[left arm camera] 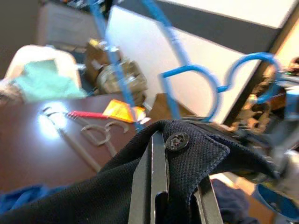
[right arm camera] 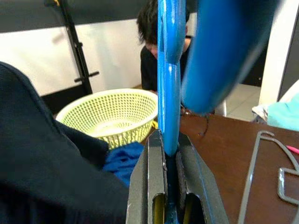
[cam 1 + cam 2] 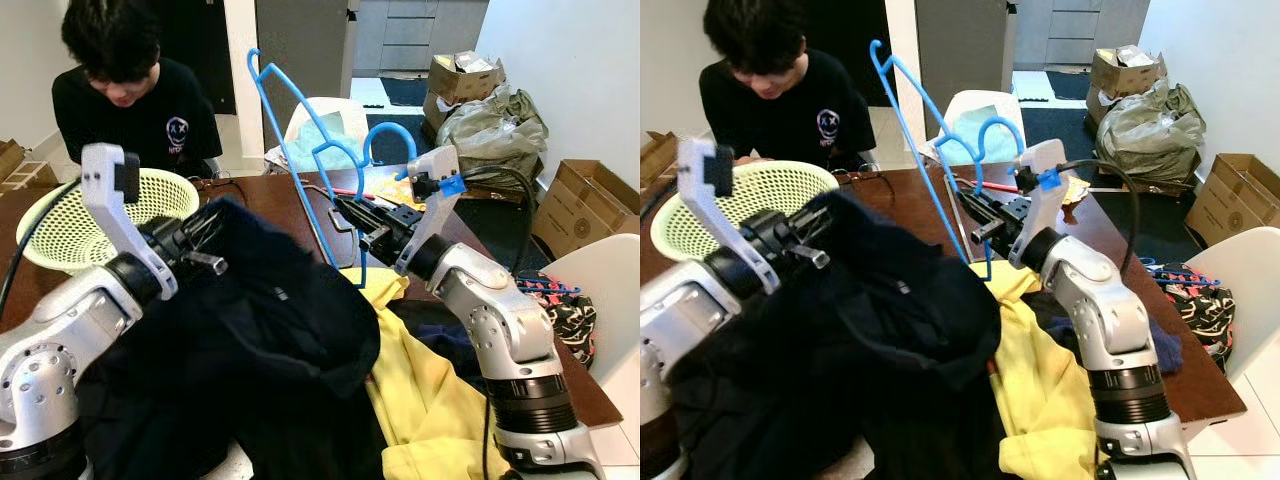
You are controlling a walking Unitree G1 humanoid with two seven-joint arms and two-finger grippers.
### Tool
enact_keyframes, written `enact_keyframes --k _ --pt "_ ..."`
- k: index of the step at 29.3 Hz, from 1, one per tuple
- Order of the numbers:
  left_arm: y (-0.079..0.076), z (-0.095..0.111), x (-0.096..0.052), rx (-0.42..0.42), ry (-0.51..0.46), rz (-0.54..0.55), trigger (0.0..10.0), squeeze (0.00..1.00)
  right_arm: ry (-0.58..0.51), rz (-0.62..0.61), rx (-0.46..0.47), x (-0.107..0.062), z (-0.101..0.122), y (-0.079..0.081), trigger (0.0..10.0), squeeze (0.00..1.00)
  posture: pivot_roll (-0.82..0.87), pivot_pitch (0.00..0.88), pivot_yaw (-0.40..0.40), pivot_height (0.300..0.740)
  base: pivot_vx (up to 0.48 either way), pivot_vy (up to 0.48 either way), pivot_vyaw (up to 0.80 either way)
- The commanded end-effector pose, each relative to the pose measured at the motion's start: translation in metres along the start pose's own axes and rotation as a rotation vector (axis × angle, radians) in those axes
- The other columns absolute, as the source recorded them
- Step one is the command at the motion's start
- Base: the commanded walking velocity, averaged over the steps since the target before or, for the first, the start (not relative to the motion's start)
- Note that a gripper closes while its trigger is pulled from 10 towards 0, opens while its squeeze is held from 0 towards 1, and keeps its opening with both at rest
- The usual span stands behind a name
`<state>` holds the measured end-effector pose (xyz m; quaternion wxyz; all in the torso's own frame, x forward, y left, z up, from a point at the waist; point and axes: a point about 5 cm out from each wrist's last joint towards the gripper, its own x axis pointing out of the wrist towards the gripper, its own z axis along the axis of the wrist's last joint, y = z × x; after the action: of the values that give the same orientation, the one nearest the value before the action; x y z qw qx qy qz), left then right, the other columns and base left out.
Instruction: Hang hanger
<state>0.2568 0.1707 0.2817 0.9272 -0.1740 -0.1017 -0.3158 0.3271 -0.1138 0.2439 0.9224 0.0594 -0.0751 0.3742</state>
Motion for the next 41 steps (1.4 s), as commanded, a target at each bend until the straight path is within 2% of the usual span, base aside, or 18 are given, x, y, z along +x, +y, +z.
enact_keyframes --k 1,2,4,5,6,11,16,23,29,41 --pt "-0.018 0.014 0.003 0.047 -0.049 -0.105 0.0 0.0 -0.037 0.001 0.01 0.004 0.007 0.001 10.0 0.0 -0.01 0.0 -0.005 0.74 0.0 0.0 0.0" --pt "-0.03 0.021 0.006 0.055 -0.078 -0.174 2.6 0.0 -0.06 -0.011 0.021 0.007 0.01 0.0 10.0 0.0 -0.02 0.0 -0.001 0.74 0.0 0.0 0.0" --pt "-0.03 0.021 0.006 0.055 -0.078 -0.174 2.6 0.0 -0.06 -0.011 0.021 0.007 0.01 0.0 10.0 0.0 -0.02 0.0 -0.001 0.74 0.0 0.0 0.0" --pt "-0.039 0.025 0.009 0.063 -0.1 -0.226 4.8 0.0 -0.08 -0.024 0.026 0.01 0.014 -0.001 10.0 0.0 -0.02 0.0 0.001 0.74 0.0 0.0 0.0" --pt "-0.045 0.024 0.014 0.056 -0.109 -0.248 10.0 0.0 -0.096 -0.045 0.025 0.013 0.016 -0.002 10.0 0.0 -0.01 0.0 0.003 0.74 0.0 0.0 0.0" --pt "-0.054 0.008 0.029 0.047 -0.074 -0.234 10.0 0.0 -0.099 -0.103 0.04 0.019 0.016 -0.007 10.0 0.0 0.0 0.0 -0.007 0.74 0.0 0.0 0.0" --pt "-0.057 0.0 0.036 0.035 -0.057 -0.212 10.0 0.0 -0.088 -0.119 0.065 0.021 0.013 -0.009 10.0 0.0 0.01 0.0 -0.009 0.74 0.0 0.0 -0.41" --pt "-0.057 -0.001 0.037 0.054 -0.042 -0.206 10.0 0.0 -0.091 -0.131 0.074 0.023 0.013 -0.01 10.0 0.0 0.02 0.0 -0.011 0.74 0.0 0.0 -0.77" --pt "-0.066 -0.001 0.039 0.046 -0.043 -0.208 10.0 0.0 -0.105 -0.151 0.102 0.026 0.012 -0.013 10.0 0.0 0.04 0.0 -0.014 0.74 0.0 0.0 -0.77" --pt "-0.063 -0.013 0.04 0.046 -0.002 -0.185 10.0 0.0 -0.105 -0.143 0.094 0.024 0.012 -0.013 10.0 0.0 0.02 0.0 -0.01 0.74 -0.083 0.0 -0.77"
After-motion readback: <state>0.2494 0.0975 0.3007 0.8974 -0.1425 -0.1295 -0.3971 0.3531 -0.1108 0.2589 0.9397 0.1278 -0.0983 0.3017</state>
